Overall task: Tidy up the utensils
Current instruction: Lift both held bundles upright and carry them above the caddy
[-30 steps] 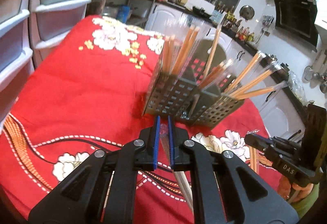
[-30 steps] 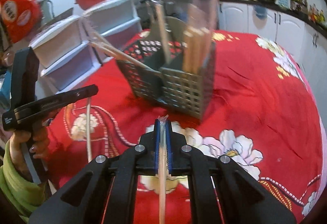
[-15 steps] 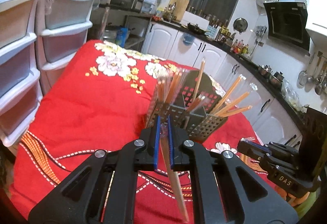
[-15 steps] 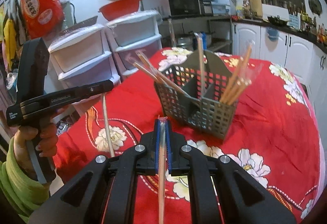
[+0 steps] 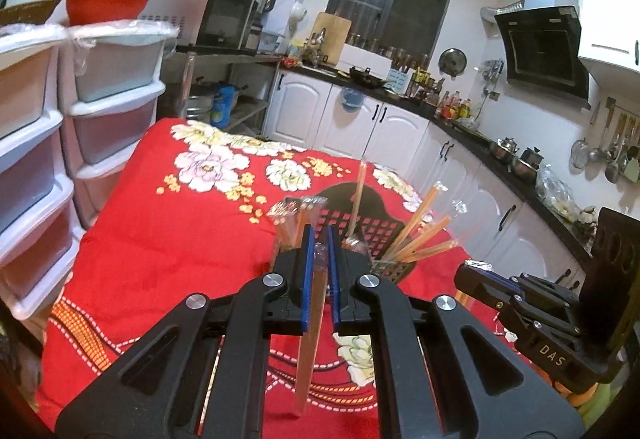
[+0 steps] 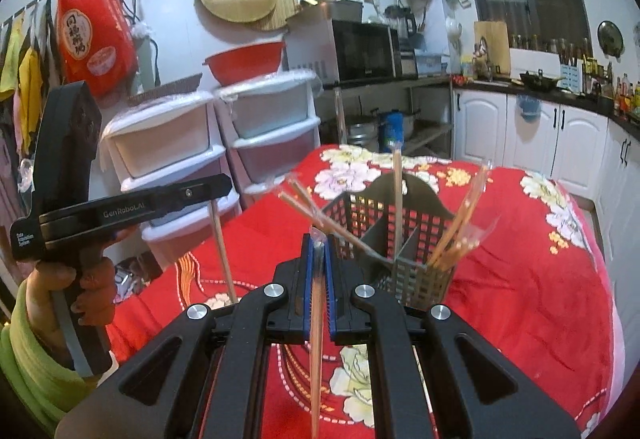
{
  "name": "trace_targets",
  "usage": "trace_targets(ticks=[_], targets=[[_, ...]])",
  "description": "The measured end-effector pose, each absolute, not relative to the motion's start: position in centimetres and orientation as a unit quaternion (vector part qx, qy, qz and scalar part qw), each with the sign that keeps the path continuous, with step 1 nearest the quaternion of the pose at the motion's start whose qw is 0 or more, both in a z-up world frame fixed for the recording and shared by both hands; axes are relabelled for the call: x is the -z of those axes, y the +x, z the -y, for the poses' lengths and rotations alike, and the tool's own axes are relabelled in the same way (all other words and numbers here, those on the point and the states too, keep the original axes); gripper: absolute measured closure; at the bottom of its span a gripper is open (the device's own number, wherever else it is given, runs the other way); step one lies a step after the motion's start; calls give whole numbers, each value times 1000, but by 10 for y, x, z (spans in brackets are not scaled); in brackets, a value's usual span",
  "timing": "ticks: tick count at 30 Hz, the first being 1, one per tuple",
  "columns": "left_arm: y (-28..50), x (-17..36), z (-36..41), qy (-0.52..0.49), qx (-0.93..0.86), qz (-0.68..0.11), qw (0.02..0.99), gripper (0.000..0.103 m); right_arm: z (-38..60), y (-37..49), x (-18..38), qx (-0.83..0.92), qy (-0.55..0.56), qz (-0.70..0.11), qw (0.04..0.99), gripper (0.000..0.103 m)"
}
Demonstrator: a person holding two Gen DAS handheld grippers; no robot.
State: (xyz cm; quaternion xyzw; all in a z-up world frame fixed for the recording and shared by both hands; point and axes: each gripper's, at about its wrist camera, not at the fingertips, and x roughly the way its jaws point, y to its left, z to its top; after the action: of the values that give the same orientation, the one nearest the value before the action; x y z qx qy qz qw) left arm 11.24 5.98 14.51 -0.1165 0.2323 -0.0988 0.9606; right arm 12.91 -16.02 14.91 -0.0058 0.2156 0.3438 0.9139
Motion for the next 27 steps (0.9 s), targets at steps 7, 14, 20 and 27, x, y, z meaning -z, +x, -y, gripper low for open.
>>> trace_targets(ticks=[7, 14, 20, 27], targets=[[118, -160, -47, -107, 115, -221, 962, 101, 167, 134, -165, -338, 4, -194, 921, 97], [127, -178, -27, -92, 133, -206, 965, 101, 177, 139, -182, -328, 11, -169, 929, 97], [134, -193, -7, -77, 149, -195, 966, 101, 186, 146, -195, -319, 17, -151, 935, 97], [145, -208, 9, -66, 164, -182, 967, 101, 196, 157, -211, -308, 24, -133, 942, 97]])
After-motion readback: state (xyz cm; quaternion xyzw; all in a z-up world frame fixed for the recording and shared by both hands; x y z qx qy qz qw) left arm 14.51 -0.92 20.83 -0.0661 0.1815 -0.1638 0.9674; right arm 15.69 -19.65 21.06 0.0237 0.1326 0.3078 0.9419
